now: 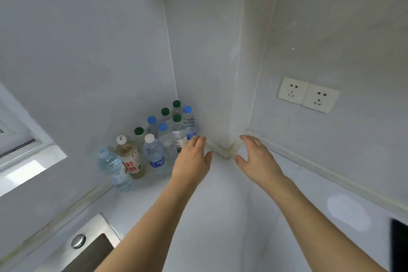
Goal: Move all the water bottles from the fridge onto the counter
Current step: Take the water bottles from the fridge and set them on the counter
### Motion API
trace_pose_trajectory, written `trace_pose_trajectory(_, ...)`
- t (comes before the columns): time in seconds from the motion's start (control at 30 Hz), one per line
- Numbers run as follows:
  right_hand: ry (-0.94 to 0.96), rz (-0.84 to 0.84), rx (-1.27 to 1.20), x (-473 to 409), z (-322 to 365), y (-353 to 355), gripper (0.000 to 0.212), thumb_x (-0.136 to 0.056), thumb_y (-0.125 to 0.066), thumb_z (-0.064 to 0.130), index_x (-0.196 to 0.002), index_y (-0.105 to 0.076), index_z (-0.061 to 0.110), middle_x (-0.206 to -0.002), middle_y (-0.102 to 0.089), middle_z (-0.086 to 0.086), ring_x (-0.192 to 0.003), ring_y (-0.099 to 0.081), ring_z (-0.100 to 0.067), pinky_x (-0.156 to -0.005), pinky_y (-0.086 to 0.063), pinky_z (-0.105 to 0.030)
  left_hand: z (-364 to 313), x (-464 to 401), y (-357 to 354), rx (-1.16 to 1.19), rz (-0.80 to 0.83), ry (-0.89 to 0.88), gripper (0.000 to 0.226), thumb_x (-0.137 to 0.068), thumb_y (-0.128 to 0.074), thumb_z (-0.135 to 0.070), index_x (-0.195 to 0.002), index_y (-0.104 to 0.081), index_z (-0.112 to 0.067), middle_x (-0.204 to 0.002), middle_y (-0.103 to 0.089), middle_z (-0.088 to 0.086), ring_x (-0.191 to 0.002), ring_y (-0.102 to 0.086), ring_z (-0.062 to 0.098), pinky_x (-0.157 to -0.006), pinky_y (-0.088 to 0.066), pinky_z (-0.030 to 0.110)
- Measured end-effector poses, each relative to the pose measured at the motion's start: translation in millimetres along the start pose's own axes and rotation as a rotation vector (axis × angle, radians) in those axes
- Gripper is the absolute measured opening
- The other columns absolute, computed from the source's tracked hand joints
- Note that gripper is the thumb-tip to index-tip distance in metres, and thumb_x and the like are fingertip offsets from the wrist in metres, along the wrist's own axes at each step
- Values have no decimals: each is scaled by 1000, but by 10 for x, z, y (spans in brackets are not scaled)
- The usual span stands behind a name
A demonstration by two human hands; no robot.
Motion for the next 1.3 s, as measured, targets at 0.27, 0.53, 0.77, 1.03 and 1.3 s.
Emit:
trace_pose_trajectory(0.27, -221, -137, 25, 669, -953, 771, 61, -94, -59, 26, -148, -33, 14, -151, -36, -4, -136, -37, -23, -111, -30, -31, -1308, -54, -537, 31, 158, -276, 48, -99, -46, -29, -144, -38, -12, -149, -38, 4, -135, -34, 25, -109, -33, 35)
trace_pose_trajectory(0.53, -442, -208, 52, 1526, -1721, 1232, 58, -95, -57, 23, -147, -34, 12, -150, -37, -3, -136, -37, -20, -109, -32, -27, -2351, 173, -1147, 85, 289, -492, 49, -101, -44, -31, -146, -35, -14, -153, -33, 2, -140, -28, 20, -111, -29, 31)
trace_pose_trajectory(0.77, -672, -266, 95, 2459, -2303, 1532, 58, -93, -59, 23, -146, -37, 11, -149, -40, -4, -132, -42, -22, -109, -34, -30, -3284, 604, -1662, 146, 394, -680, 50, -101, -43, -32, -147, -35, -15, -153, -34, 1, -140, -29, 19, -111, -32, 31)
trace_pose_trajectory(1.03, -822, -410, 82, 3790, -2666, 2101, 59, -93, -60, 24, -147, -36, 16, -151, -38, -1, -136, -39, -19, -111, -36, -33, -4419, 1482, -1700, 170, 434, -908, 47, -101, -45, -29, -145, -39, -13, -152, -36, 4, -138, -31, 22, -109, -28, 27)
trace_pose_trajectory(1.3, -1009, -553, 78, 5687, -3021, 2530, 60, -94, -59, 27, -147, -35, 15, -150, -38, -2, -134, -41, -20, -107, -36, -32, -5734, 3031, -1916, 183, 530, -1129, 49, -100, -46, -33, -145, -38, -15, -151, -37, 2, -137, -34, 21, -113, -33, 36)
Point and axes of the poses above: each hand's wrist, its own x-axis away from the middle knuckle, its own y-axis out of the back of the hand, z = x × y, the point moved 7 cm from there along -x, towards the middle knuckle
